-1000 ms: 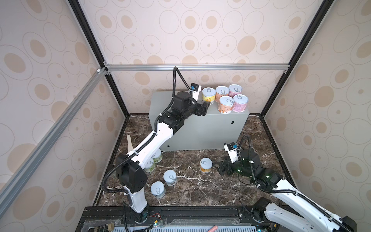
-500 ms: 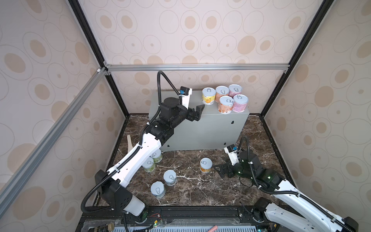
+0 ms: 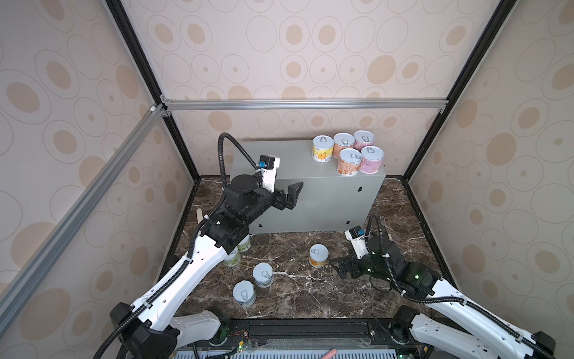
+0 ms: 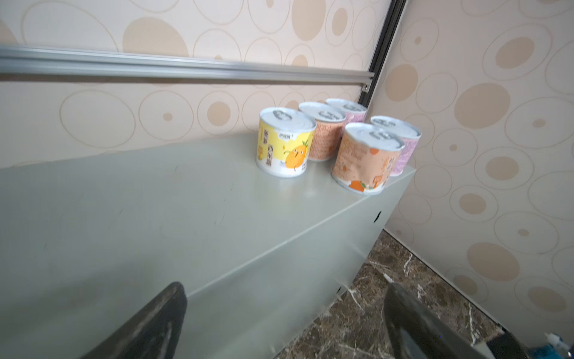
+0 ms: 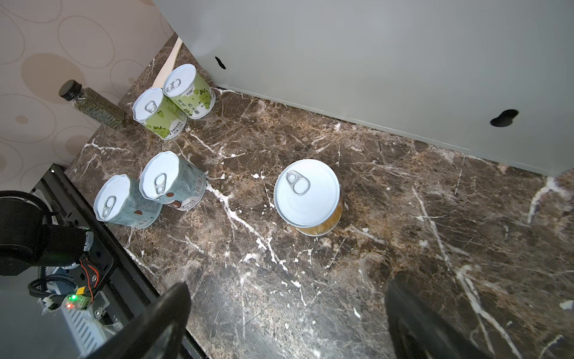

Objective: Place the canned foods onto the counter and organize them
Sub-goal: 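Draw the left gripper back from the cabinet while the right lowers toward a yellow can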

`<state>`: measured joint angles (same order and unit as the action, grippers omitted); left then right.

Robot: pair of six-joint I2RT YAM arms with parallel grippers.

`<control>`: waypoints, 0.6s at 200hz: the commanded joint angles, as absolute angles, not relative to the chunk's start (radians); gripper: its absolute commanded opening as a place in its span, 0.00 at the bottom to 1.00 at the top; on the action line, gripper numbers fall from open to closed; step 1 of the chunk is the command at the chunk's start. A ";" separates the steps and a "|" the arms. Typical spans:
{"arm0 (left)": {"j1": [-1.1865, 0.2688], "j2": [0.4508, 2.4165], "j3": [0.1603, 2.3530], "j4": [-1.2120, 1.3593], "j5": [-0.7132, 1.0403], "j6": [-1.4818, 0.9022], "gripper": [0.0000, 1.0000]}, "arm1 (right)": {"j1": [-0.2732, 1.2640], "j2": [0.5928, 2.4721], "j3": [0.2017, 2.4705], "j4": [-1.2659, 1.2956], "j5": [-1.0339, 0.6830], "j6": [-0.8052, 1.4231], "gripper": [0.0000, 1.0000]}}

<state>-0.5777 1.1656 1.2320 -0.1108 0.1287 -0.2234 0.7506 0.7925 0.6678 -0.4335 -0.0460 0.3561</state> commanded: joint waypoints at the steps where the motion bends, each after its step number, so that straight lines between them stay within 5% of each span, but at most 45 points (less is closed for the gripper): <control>1: -0.572 1.080 1.147 -0.141 0.129 -0.250 0.99 | 0.764 0.801 0.660 -0.419 -0.018 0.379 1.00; 120: -0.573 0.881 0.714 -0.116 0.063 -0.382 0.99 | 0.770 0.842 0.518 -0.275 0.029 0.404 1.00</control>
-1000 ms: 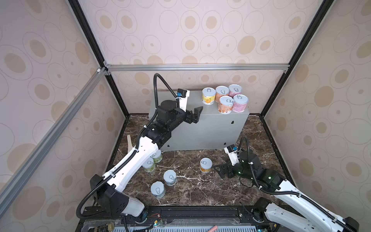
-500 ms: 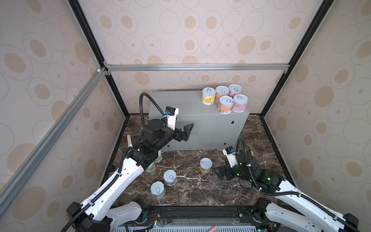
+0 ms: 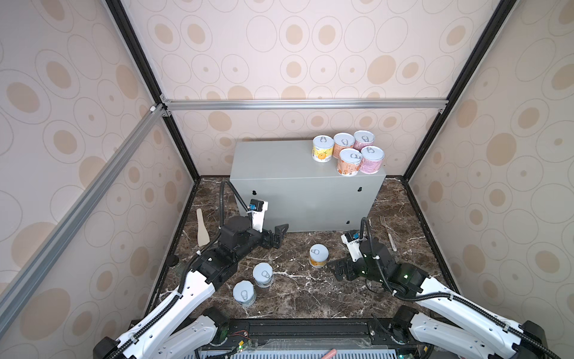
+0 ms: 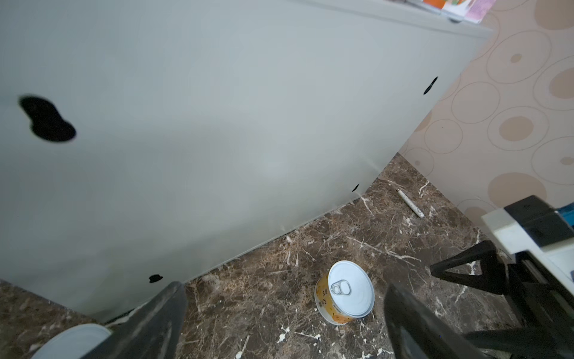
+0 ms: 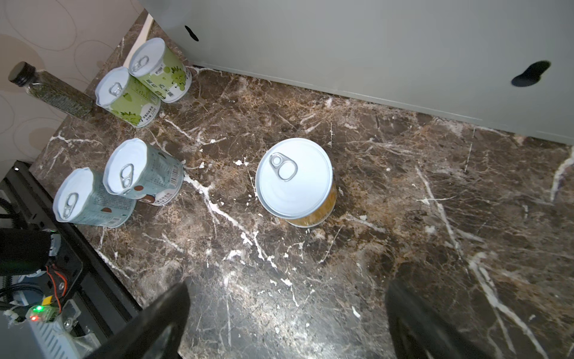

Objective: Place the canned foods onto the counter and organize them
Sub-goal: 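Draw the left gripper back from the cabinet while the right lowers toward a yellow can, then close the right gripper around the yellow-labelled can on the table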

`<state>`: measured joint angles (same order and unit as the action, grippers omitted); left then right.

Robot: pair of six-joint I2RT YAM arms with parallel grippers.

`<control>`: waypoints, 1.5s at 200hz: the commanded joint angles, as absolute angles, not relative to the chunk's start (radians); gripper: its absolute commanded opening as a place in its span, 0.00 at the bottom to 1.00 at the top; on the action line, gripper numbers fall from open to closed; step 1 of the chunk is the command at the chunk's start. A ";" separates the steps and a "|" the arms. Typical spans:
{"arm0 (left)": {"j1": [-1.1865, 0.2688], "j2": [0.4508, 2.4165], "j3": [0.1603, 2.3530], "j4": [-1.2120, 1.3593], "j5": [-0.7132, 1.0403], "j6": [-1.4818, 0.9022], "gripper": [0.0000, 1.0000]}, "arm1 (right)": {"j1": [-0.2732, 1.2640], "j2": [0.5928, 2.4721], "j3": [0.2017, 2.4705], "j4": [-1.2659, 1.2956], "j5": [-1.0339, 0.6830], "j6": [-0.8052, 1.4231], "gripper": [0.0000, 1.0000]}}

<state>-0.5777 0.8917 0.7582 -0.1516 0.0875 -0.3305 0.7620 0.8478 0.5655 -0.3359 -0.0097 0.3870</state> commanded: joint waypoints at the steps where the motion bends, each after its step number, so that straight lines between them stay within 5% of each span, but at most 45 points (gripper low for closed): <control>1: -0.573 0.881 0.712 -0.116 0.063 -0.384 0.99 | 0.770 0.842 0.517 -0.271 0.030 0.405 1.00; 161: -0.581 0.995 0.369 0.274 0.017 -0.546 0.99 | 0.770 1.073 0.302 0.282 -0.009 0.359 0.99; 300: -0.582 1.056 0.245 0.550 -0.060 -0.572 0.99 | 0.772 1.445 0.369 0.607 -0.035 0.306 0.99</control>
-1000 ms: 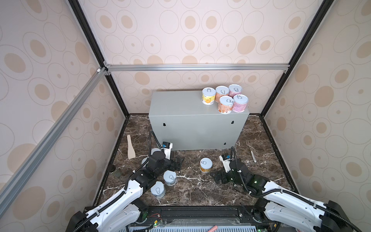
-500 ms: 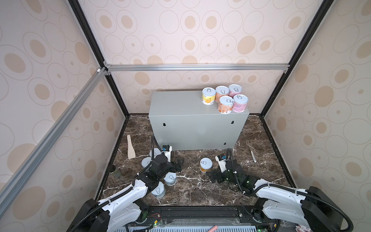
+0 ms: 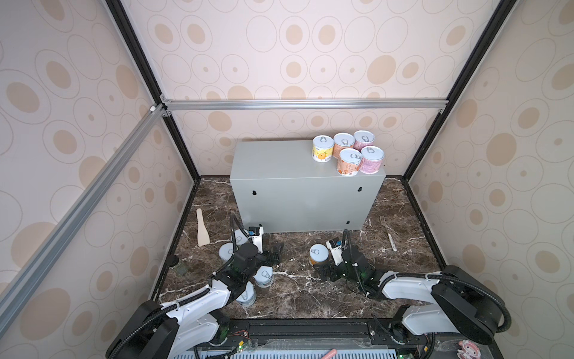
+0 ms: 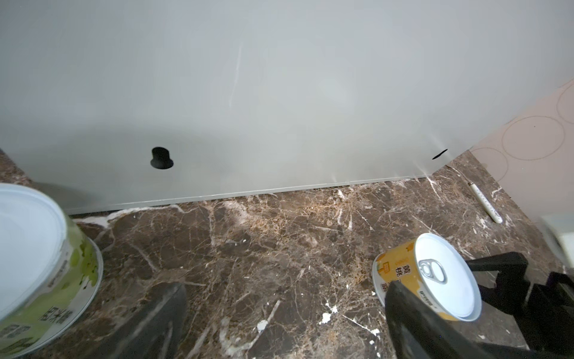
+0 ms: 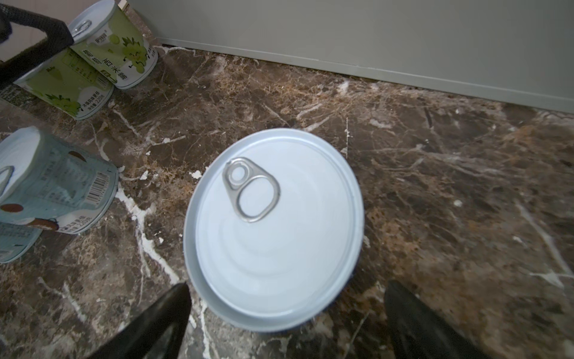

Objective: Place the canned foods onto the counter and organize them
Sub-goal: 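Close the right gripper around the yellow-labelled can on the table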

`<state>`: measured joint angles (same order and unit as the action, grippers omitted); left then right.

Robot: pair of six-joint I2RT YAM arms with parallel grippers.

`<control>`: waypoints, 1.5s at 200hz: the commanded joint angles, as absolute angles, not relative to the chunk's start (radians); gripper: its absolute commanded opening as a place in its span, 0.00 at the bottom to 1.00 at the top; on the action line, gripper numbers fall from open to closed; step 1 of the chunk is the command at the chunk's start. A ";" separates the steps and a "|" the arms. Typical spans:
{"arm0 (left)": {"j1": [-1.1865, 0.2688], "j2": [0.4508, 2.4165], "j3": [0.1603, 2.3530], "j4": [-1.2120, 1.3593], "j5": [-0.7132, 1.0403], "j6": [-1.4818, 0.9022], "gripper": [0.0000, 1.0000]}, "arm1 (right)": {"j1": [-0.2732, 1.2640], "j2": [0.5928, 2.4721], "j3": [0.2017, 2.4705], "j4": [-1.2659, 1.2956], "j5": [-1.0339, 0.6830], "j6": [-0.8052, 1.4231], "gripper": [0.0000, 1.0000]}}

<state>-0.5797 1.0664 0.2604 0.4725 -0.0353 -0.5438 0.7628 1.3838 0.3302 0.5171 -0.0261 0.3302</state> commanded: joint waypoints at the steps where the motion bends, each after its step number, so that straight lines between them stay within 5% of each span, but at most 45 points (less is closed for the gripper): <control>1: -0.582 1.056 0.243 0.550 -0.060 -0.573 0.99 | 0.771 1.448 0.369 0.609 -0.035 0.307 0.99; 71: -0.581 1.056 0.181 0.614 -0.052 -0.598 0.99 | 0.778 1.590 0.426 0.696 -0.025 0.303 0.94; 160: -0.582 1.059 0.155 0.644 -0.025 -0.620 0.99 | 0.795 1.582 0.442 0.680 0.006 0.304 0.75; 300: -0.581 0.813 0.244 0.391 0.063 -0.633 0.99 | 0.901 1.198 0.541 0.267 0.118 0.259 0.67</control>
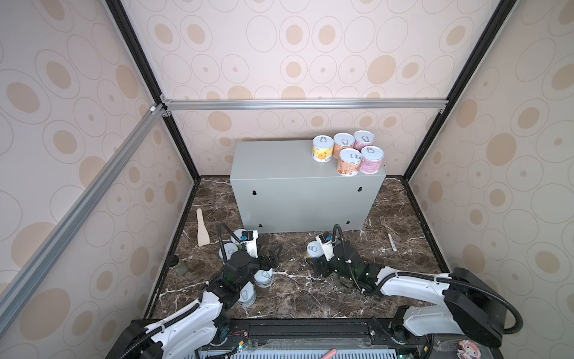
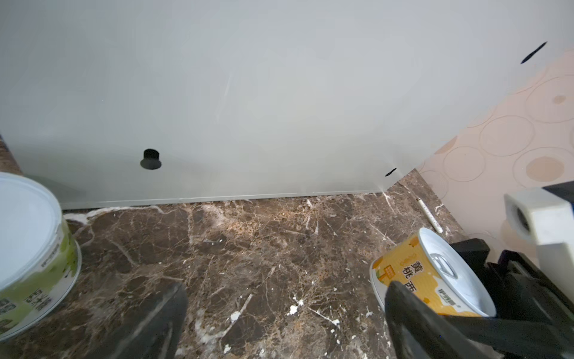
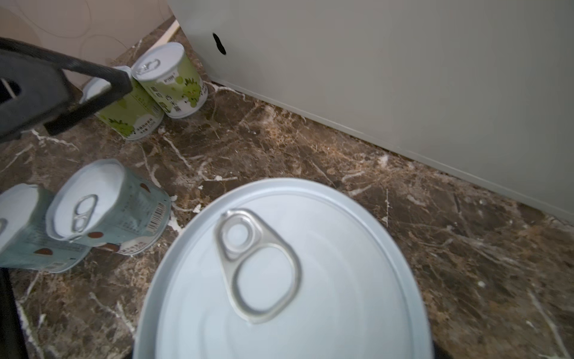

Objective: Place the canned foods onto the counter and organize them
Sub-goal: 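Close the right gripper around the yellow-labelled can on the table, then lift the yellow can up over the cabinet top with the right gripper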

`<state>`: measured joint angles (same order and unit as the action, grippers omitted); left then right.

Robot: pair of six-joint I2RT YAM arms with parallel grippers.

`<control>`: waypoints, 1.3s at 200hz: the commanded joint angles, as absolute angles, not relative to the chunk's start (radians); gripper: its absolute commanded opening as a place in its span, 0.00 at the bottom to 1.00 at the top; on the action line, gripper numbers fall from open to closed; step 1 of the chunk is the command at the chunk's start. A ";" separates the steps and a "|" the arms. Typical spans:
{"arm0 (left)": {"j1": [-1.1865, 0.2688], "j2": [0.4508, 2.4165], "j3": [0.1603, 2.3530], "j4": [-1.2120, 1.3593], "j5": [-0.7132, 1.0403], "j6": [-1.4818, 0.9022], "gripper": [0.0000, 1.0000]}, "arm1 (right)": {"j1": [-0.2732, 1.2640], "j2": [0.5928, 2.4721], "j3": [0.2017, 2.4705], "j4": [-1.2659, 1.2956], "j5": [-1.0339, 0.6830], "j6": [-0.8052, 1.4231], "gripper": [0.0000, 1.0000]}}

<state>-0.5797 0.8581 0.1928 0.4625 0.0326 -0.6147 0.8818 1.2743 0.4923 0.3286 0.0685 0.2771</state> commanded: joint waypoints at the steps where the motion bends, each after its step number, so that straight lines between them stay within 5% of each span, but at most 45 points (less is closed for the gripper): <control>1: -0.581 0.812 0.246 0.389 0.064 -0.633 0.99 | 0.902 1.195 0.543 0.264 0.120 0.259 0.67; 127: -0.581 0.706 0.514 0.054 0.069 -0.511 0.99 | 0.955 1.048 0.889 -0.284 0.339 0.288 0.63; 260: -0.580 0.789 0.788 -0.135 0.036 -0.369 0.99 | 0.952 1.260 1.539 -0.711 0.411 0.269 0.65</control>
